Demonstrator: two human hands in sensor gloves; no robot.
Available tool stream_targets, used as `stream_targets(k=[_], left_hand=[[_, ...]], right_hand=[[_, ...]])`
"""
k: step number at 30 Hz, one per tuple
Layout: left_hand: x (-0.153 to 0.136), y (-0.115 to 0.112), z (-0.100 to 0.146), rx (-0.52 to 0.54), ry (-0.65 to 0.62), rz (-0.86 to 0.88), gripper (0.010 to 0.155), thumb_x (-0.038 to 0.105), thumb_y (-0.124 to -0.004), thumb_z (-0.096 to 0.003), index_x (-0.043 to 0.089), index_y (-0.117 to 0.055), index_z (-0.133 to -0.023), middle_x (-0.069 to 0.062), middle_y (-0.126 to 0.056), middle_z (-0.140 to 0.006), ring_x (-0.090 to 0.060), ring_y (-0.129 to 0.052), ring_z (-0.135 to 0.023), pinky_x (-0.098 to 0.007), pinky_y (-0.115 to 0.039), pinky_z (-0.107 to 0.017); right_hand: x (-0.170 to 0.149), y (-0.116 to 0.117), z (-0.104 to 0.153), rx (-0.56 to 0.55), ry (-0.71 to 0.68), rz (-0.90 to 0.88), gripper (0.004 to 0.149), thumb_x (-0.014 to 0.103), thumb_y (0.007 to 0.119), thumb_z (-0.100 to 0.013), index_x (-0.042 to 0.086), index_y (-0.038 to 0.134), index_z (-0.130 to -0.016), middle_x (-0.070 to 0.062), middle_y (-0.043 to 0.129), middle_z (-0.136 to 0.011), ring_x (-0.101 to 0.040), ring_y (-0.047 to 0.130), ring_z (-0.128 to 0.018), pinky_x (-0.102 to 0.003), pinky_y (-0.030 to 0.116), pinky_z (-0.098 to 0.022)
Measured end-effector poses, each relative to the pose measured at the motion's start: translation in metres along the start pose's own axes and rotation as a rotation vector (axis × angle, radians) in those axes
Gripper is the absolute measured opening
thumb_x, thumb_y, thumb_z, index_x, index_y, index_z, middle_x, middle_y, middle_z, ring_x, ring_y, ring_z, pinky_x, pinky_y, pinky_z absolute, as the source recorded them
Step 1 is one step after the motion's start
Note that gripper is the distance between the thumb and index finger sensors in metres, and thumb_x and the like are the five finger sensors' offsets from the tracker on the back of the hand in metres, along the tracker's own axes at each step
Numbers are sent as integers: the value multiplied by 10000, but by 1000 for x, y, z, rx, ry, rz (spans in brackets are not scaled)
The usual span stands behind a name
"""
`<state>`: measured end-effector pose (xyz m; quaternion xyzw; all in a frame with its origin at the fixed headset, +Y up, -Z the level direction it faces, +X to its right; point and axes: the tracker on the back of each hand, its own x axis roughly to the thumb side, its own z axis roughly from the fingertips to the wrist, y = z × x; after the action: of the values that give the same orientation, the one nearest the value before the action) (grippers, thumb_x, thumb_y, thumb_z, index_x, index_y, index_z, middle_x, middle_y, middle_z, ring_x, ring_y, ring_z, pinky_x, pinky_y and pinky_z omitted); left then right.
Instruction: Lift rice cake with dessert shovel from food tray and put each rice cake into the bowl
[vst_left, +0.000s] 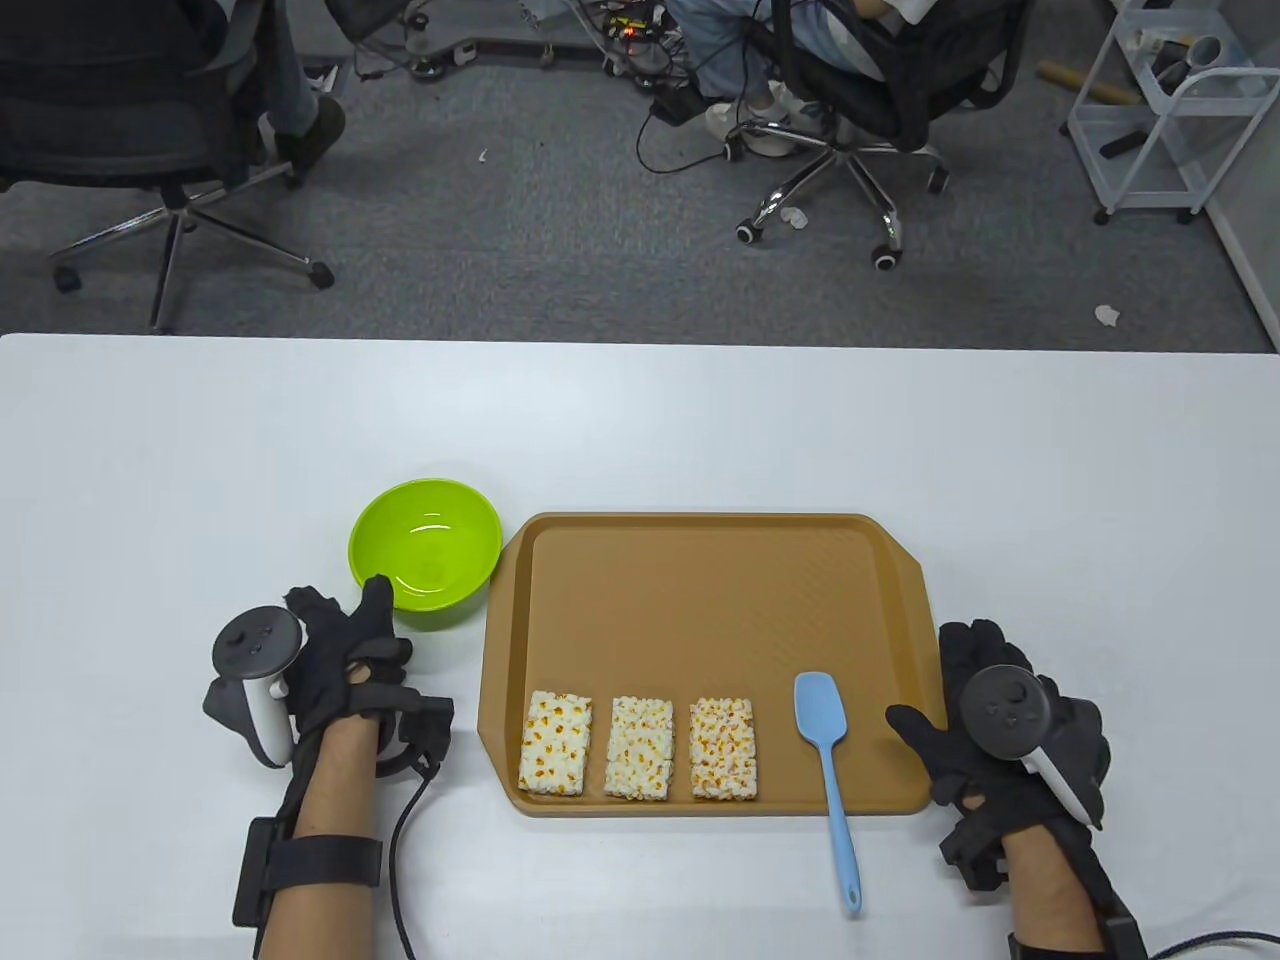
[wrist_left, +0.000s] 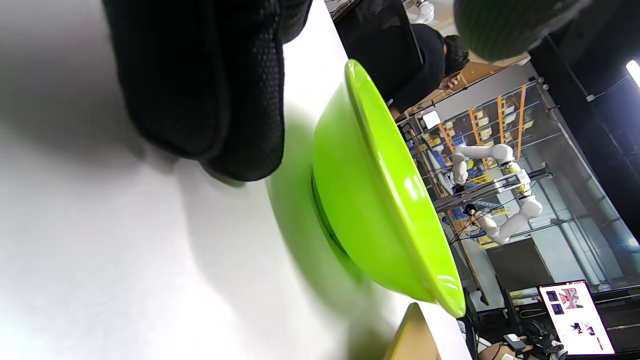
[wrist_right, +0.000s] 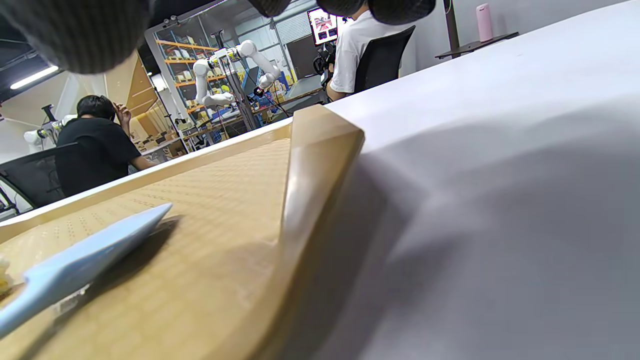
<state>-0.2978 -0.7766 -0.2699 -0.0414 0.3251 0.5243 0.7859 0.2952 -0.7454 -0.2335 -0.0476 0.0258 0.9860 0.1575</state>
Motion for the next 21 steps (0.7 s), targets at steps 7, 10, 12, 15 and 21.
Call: stream_targets(k=[7, 10, 12, 15, 21], left_hand=[[4, -13, -19, -1, 40, 75, 894, 574, -722, -485, 180, -135, -1032, -160, -390, -1164, -376, -1031, -646, -416, -908, -431], [3, -17, -25, -3, 36, 100, 810, 470, -731, -512, 204, -177, -1040, -145, -435, -1157, -343, -1054, -613, -407, -918, -407], [2, -19, -27, 26, 43, 117, 762, 414, -737, -516, 215, -226, -1045, -131, -477, -1149, -338, -1072, -577, -409, -926, -380], [2, -20, -31, 40, 39, 125, 717, 364, -736, -520, 219, -273, -1049, -121, -523, -1137, -325, -1085, -558, -404, -936, -360], [2, -19, -30, 44, 34, 164, 673, 300, -733, -521, 195, -328, -1048, -141, -590, -1112, -345, -1104, -522, -405, -953, -335]], right_hand=[[-1, 0, 0, -9, 8, 3, 923, 660, 633, -299, 254, 254, -1035, -124, 219, -1126, -458, 354, -1037, -698, 303, -683], [0, 0, 0, 2, 12, 13, 921, 658, 633, -301, 251, 253, -1035, -129, 218, -1125, -458, 364, -1035, -699, 309, -684], [0, 0, 0, 4, 12, 16, 922, 658, 633, -300, 252, 253, -1035, -130, 219, -1125, -454, 375, -1036, -699, 315, -685], [0, 1, 0, 12, 14, 20, 922, 657, 634, -300, 250, 253, -1035, -131, 221, -1125, -454, 389, -1033, -699, 323, -686], [0, 2, 0, 17, 23, 21, 921, 655, 634, -301, 248, 253, -1035, -133, 223, -1125, -454, 392, -1032, -698, 323, -686]])
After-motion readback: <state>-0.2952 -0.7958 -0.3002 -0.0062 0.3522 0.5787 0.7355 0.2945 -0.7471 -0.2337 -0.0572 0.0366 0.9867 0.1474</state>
